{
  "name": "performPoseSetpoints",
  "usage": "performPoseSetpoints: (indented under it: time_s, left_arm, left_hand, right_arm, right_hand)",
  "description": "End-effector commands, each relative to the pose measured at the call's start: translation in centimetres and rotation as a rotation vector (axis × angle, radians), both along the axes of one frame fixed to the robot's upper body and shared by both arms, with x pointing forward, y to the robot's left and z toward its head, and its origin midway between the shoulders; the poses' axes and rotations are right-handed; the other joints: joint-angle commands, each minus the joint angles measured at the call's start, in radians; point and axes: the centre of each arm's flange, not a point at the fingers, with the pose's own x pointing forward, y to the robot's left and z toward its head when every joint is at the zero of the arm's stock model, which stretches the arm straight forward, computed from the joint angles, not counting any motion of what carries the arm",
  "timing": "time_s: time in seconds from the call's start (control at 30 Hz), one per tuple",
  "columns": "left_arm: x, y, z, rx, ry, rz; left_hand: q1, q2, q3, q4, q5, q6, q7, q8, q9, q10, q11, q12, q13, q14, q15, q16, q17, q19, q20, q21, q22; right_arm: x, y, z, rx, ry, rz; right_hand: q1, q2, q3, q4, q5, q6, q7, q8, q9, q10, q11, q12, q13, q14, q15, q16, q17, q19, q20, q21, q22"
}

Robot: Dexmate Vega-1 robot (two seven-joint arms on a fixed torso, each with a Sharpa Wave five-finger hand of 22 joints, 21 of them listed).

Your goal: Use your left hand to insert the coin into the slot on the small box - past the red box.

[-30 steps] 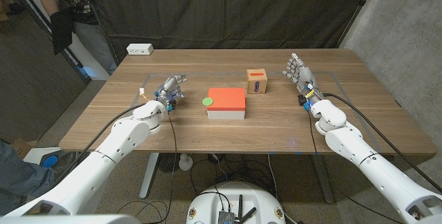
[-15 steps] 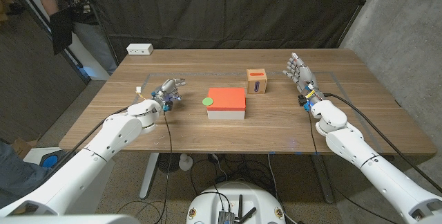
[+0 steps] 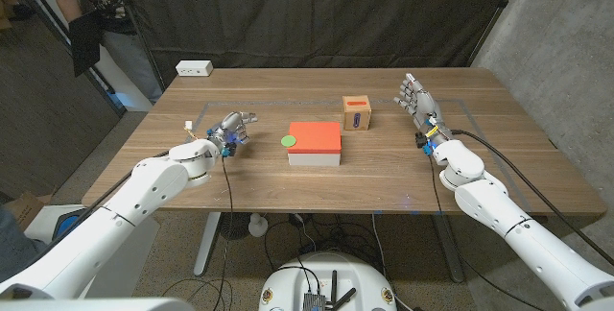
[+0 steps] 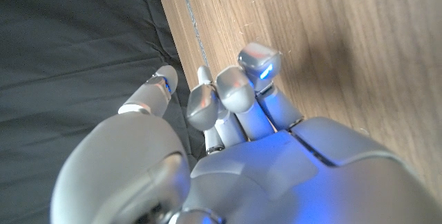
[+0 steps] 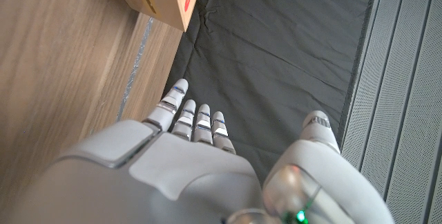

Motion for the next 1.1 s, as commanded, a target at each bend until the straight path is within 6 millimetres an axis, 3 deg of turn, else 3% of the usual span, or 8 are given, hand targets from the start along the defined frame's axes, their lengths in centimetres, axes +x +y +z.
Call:
performPoseSetpoints:
  time_s: [0.03,0.43,0.73,1.1]
  left_arm:
    - [-1.4,0.3,-0.7,0.014,0.041,-0.006]
    - [-2.5,0.7,-0.4,0.071,0.122,0.004]
    - [-3.6,-0.4,0.2,0.119,0.169,0.007]
    - [-5.0,-2.0,0.4,0.153,0.209,0.004]
  left_hand:
    - [-0.001,0.008,0.012,-0.003,0.005,0.003,0.002,0.014,0.011,-0.006,-0.006,0.008,0.003,0.0,-0.003,-0.008,-0.006,-0.008,-0.026,0.008,-0.004]
    - [-0.014,0.01,0.024,0.0,0.004,0.011,-0.001,0.044,0.027,-0.008,-0.005,0.006,-0.004,0.001,-0.003,-0.004,-0.003,-0.016,-0.026,0.003,-0.022]
    - [-0.015,0.009,0.03,-0.004,0.003,0.021,-0.005,0.07,0.039,-0.009,-0.006,0.009,-0.004,0.006,-0.004,-0.005,-0.012,-0.016,-0.026,-0.004,-0.035]
    - [-0.018,0.008,0.032,-0.003,0.0,0.017,-0.007,0.092,0.052,-0.007,-0.007,0.015,0.004,0.006,-0.004,-0.006,-0.027,-0.013,-0.026,-0.008,-0.041]
  right_arm:
    - [-0.5,-0.1,0.2,-0.007,-0.014,0.006]
    - [-1.2,-0.5,0.7,-0.018,-0.043,0.008]
    - [-1.5,-1.5,0.4,-0.017,-0.05,0.02]
    - [-1.7,-3.1,1.5,-0.053,-0.072,0.037]
  right_hand:
    - [0.012,-0.004,0.009,-0.001,-0.001,0.003,0.032,0.001,0.005,0.006,0.004,0.004,0.002,0.003,0.004,0.008,-0.001,0.009,-0.004,0.0,0.006]
    - [0.014,-0.004,0.01,-0.001,-0.001,0.005,0.041,0.001,0.005,0.005,0.007,0.004,0.0,0.001,0.007,0.008,-0.004,0.008,-0.002,-0.001,0.006]
    - [0.014,-0.005,0.01,-0.001,-0.002,0.007,0.043,0.001,0.005,0.005,0.007,0.004,-0.001,0.001,0.006,0.008,-0.005,0.007,-0.001,-0.001,0.006]
    - [0.015,-0.005,0.01,0.0,-0.002,0.007,0.044,0.001,0.005,0.008,0.008,0.005,-0.002,0.002,0.006,0.008,-0.007,0.007,0.0,-0.001,0.006]
